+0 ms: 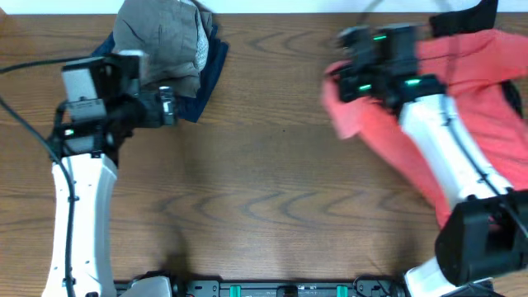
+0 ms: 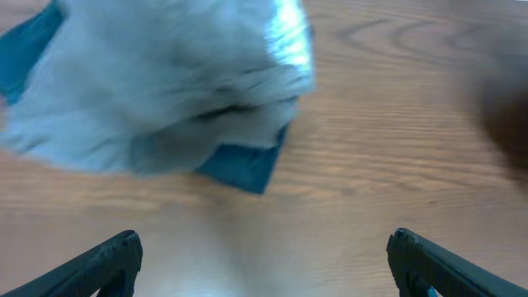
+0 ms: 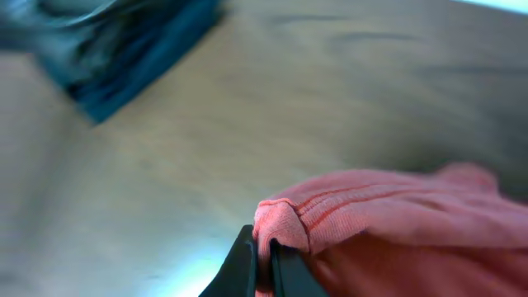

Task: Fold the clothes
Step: 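Drag the red t-shirt with the right gripper toward the table center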

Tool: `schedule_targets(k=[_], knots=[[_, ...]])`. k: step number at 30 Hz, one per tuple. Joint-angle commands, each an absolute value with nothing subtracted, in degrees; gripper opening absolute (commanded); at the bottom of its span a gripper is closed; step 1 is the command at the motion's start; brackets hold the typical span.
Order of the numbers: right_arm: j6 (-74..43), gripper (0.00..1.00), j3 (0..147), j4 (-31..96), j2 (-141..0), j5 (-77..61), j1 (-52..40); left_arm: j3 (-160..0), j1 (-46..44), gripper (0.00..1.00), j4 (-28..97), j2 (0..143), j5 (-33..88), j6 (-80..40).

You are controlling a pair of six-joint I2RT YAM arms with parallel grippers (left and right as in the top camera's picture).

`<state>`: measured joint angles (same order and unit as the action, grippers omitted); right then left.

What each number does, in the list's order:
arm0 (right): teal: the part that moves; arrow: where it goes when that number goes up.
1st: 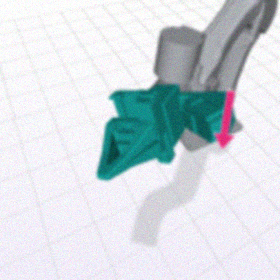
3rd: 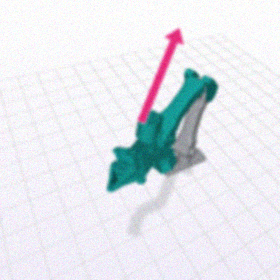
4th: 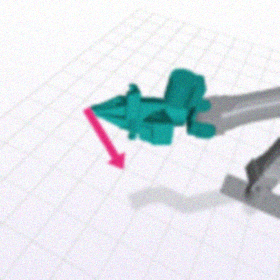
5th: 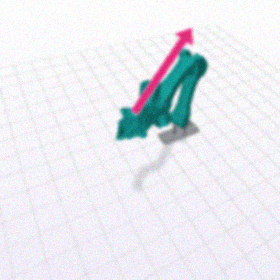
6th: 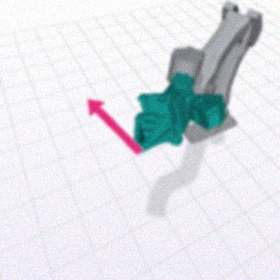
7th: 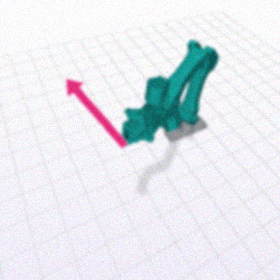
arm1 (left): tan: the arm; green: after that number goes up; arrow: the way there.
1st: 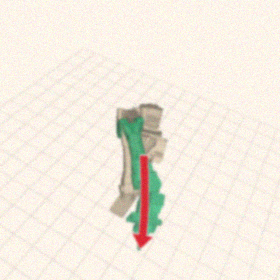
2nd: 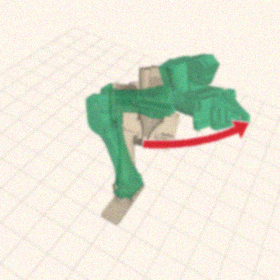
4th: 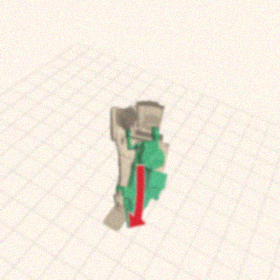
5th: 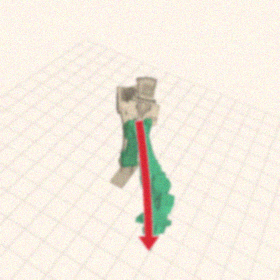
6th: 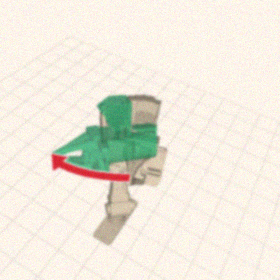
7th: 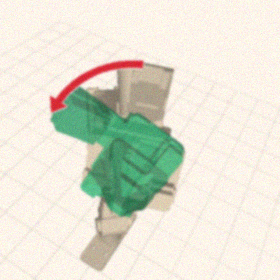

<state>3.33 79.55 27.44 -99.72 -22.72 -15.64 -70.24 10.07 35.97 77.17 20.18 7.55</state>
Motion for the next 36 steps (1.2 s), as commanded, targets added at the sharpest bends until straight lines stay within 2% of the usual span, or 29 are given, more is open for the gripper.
schedule_targets(k=[1,8,11,12,14,16,17,21,26,30,36], knots=[[2.13,0.04,80.25,27.46,-101.86,-23.16,-23.2,-71.4,12.88,0.96,36.18,77.03,19.84,7.94],[1.72,0.05,80.25,27.73,-105.14,-27.35,-35.35,-71.4,15.2,0.96,36.21,77.03,19.03,8.12],[1.74,0.11,80.25,28.1,-105.34,-27.16,-39.53,-71.4,15.2,0.96,36.67,77.03,16.1,8.12],[1.72,0.35,80.25,28.08,-105.34,-27.18,-40.27,-71.4,15.2,0.96,36.91,77.03,15.92,8.12],[1.37,0.59,80.29,28.16,-105.23,-27.22,-40.73,-71.4,15.2,0.96,37.32,77.03,15.94,8.12],[-0.89,0.9,80.38,28.67,-104.53,-27.18,-39.68,-71.4,15.2,0.96,37.54,77.03,15.94,8.12],[-1.76,0.99,80.47,29.15,-103.88,-27.16,-38.7,-71.4,15.2,0.96,37.56,77.03,15.97,8.12],[-3.88,0.99,80.58,32.05,-99.0,-26.79,-30.37,-71.4,14.11,0.96,38.22,77.03,16.95,8.23],[-3.79,0.99,80.58,40.97,-93.45,-24.43,-18.06,-71.37,8.6,0.96,41.65,77.43,17.37,10.96],[-6.66,0.99,80.55,49.52,-91.72,-10.41,-9.23,-71.37,4.05,0.96,43.75,78.87,17.28,10.92],[-7.2,0.99,79.68,48.01,-94.85,1.06,2.66,-71.37,1.19,0.96,43.81,82.28,17.28,10.92]])
